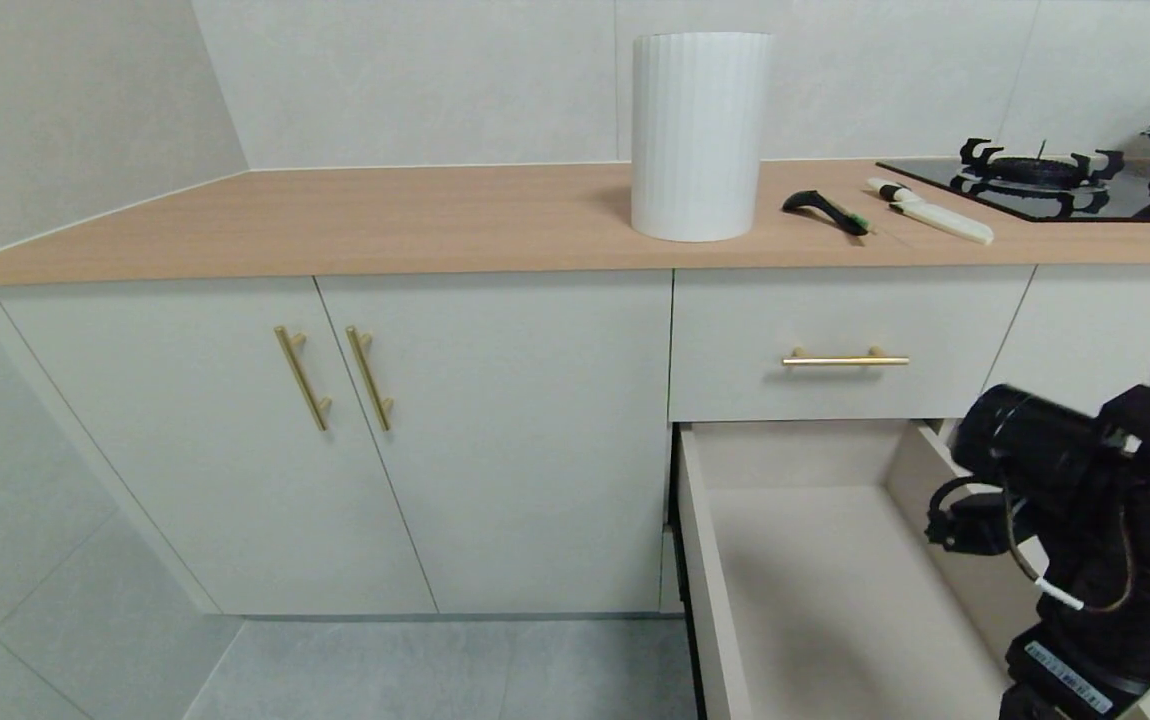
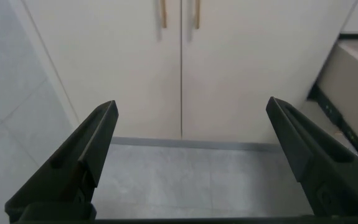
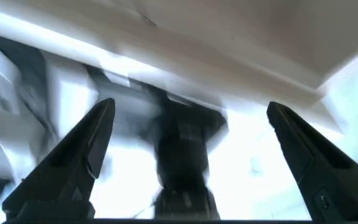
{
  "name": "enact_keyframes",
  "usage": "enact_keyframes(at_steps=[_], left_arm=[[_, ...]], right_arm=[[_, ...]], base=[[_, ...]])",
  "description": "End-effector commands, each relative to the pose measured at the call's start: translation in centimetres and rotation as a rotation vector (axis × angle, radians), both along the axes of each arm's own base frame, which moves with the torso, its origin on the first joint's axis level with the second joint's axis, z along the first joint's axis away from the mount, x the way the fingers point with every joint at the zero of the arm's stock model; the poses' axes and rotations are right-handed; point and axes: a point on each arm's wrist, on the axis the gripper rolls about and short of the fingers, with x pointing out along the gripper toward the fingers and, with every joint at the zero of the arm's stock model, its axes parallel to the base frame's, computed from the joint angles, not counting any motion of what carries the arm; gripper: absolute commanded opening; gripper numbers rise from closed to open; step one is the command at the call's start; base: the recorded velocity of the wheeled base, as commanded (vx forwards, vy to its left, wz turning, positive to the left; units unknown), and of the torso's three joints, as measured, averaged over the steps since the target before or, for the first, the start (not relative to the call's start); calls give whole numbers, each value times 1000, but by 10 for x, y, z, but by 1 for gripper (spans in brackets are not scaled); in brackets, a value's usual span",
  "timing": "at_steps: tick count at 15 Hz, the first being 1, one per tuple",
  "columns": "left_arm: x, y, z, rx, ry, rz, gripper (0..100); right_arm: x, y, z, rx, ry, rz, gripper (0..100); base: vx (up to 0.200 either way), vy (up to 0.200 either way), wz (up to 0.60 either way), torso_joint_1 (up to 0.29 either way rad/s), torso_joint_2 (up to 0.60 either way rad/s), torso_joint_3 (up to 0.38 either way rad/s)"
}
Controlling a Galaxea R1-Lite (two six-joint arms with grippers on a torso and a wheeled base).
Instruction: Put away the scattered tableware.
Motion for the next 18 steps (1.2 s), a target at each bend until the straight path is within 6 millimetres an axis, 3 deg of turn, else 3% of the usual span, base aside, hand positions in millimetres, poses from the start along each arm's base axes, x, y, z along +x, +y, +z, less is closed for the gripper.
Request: enact_keyframes(at_steps=[1,4,9,18], left_arm=[[0,0,0,0,-2,3,100],[0,0,1,0,-3,3,100],[0,0,0,0,-2,3,100],[0,0,1,0,-3,3,100]], right_arm=[[-26,-12,50,152,-233,-19,100],[-38,-19,73,255,-399,-62,100],[-33,-25,86,329,-550,-133,100],[-40,-31,89,398,-715,-138,100]], base=[[0,0,0,0,0,0],[0,0,0,0,0,0],[0,0,0,0,0,0],[0,0,0,0,0,0]])
